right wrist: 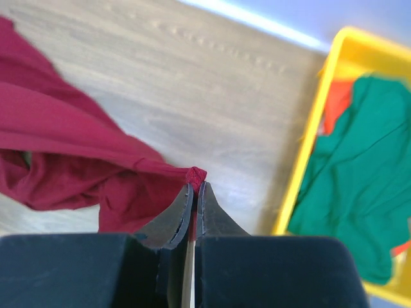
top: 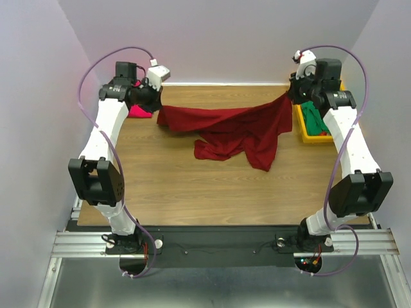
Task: Fold and stack the t-shirts
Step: Flatten the tshirt out
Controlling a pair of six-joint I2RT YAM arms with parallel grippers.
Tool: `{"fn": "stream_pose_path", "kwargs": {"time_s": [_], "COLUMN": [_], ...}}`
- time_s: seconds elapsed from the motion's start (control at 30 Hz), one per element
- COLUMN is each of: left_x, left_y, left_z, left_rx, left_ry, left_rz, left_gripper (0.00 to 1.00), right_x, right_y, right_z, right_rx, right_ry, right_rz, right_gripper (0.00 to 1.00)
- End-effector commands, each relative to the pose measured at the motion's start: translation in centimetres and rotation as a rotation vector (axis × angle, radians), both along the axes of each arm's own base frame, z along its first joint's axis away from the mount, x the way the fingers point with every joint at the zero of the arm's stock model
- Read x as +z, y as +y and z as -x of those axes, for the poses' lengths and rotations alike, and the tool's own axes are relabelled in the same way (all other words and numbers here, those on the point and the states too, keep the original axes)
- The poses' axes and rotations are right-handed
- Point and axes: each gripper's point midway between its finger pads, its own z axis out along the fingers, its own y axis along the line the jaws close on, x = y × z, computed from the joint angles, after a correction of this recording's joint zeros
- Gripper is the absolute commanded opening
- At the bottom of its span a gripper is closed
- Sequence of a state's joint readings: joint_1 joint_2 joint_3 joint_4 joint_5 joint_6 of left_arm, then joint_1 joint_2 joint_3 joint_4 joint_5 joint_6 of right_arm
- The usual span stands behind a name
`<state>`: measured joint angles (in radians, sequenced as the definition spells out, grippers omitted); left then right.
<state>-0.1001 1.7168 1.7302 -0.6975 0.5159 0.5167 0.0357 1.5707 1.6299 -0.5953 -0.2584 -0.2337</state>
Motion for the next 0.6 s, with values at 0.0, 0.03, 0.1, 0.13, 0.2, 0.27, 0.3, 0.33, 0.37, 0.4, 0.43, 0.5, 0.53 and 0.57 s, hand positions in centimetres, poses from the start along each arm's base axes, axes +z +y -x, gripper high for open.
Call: {"fn": "stream_pose_path", "kwargs": {"time_s": [0.0, 0.03, 0.1, 0.13, 0.2, 0.27, 0.3, 0.33, 0.37, 0.4, 0.43, 0.5, 0.53, 0.57], "left_x": [7.5, 7.1, 6.2, 4.8, 3.4, 1.6, 1.3, 1.1, 1.1, 0.4, 0.2, -0.5, -0.4, -1.0], "left_y": [2.0, 2.0, 1.5, 1.1, 1.0, 0.7, 0.6, 0.8, 0.6, 0.6, 0.7, 1.1, 1.3, 1.4], "left_z": [-0.9, -1.0, 0.1, 1.2, 2.4, 4.8, 5.6, 7.0, 7.9, 8.8, 9.5, 10.7, 11.1, 11.4], "left_rx": [0.058, 0.044, -0.018, -0.052, -0.125, -0.189, -0.21, -0.258, -0.289, -0.312, -0.32, -0.315, -0.315, -0.317], "left_ry": [-0.188, -0.168, -0.116, -0.056, -0.024, 0.057, 0.07, 0.073, 0.081, 0.103, 0.116, 0.138, 0.132, 0.148], "left_rz": [0.034, 0.032, 0.025, 0.037, 0.007, 0.013, 0.013, -0.006, 0.002, 0.0, -0.001, 0.001, -0.001, -0.006], "left_gripper": [0.0, 0.0, 0.0, 0.0, 0.0, 0.0, 0.0, 0.0, 0.0, 0.0, 0.0, 0.0, 0.0, 0.0], "right_x": [8.3, 8.6, 9.1, 9.4, 8.3, 7.8, 7.6, 6.6, 6.4, 6.2, 6.4, 5.3, 4.9, 3.9], "right_y": [-1.9, -1.9, -1.5, -1.0, -0.5, 0.3, 0.6, 1.2, 1.5, 1.9, 2.1, 3.0, 3.2, 3.4], "right_z": [0.1, 0.2, 0.8, 1.5, 2.3, 3.8, 4.4, 5.3, 6.0, 6.8, 7.8, 9.6, 10.2, 10.3], "right_rx": [-0.002, 0.013, 0.042, 0.07, 0.099, 0.155, 0.173, 0.207, 0.229, 0.254, 0.283, 0.355, 0.374, 0.393], "right_ry": [-0.228, -0.24, -0.255, -0.264, -0.241, -0.221, -0.212, -0.179, -0.17, -0.161, -0.166, -0.111, -0.089, -0.066], "right_rz": [0.09, 0.096, 0.101, 0.09, 0.08, 0.065, 0.058, 0.046, 0.039, 0.033, 0.04, 0.021, 0.024, 0.017], "right_gripper": [0.01, 0.01, 0.01, 0.01, 0.01, 0.01, 0.01, 0.01, 0.01, 0.01, 0.01, 0.01, 0.01, 0.01]}}
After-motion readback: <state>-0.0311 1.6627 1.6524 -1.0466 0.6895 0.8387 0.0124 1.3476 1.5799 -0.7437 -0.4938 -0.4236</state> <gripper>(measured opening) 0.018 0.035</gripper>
